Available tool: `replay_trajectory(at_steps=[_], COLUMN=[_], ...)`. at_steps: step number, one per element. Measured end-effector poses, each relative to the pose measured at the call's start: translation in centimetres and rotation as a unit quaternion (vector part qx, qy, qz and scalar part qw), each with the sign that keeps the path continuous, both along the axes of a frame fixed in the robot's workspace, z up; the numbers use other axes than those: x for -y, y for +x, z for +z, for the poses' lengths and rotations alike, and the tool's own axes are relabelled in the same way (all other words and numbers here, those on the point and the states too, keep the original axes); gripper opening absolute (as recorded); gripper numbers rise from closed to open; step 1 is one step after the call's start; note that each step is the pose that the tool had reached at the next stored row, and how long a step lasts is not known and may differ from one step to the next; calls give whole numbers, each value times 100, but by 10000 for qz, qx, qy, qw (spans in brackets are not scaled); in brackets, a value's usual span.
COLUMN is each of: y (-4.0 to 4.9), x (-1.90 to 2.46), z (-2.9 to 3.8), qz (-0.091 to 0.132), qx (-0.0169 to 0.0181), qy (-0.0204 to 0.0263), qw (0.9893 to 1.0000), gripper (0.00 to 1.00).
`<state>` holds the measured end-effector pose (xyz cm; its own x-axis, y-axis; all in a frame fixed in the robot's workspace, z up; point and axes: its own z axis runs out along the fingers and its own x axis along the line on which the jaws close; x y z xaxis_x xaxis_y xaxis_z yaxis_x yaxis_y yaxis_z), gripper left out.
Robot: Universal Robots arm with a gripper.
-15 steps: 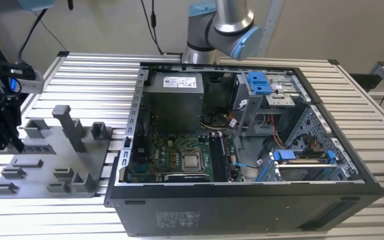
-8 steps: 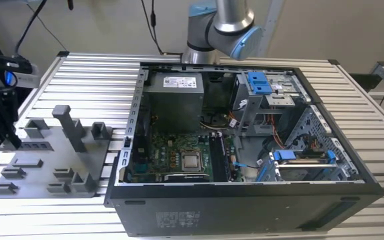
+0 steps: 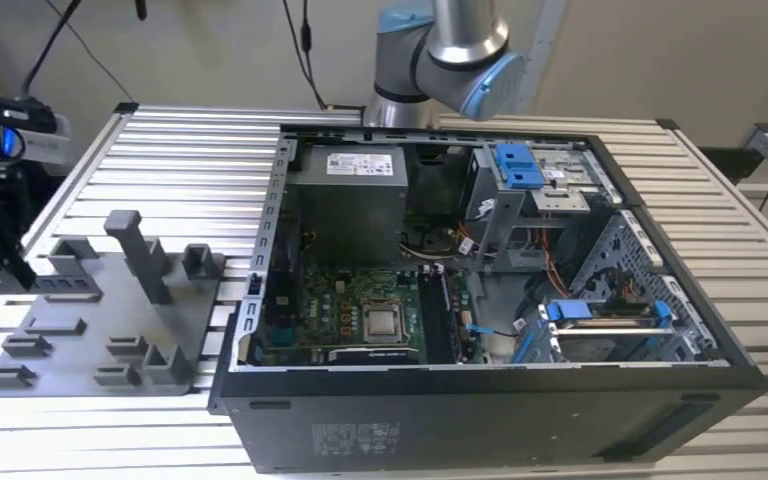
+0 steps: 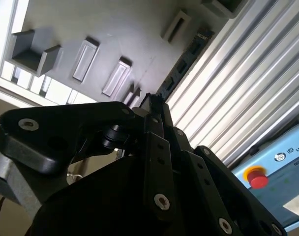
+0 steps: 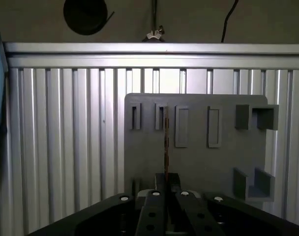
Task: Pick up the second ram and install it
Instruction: 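Pick up the second ram and move it above second insertion slot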
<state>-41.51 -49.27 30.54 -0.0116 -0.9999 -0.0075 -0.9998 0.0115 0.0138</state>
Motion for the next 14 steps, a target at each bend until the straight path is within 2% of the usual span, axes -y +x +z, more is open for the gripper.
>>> replay_trajectory(at_steps=[7, 12, 14], y=[0, -1, -1], x=[0, -1, 0], z=[118, 172, 211], qz=[1, 0, 0], qx=[0, 0, 1], qy=[6, 111, 121], qw=[10000, 9999, 9999], gripper=[14, 14, 14])
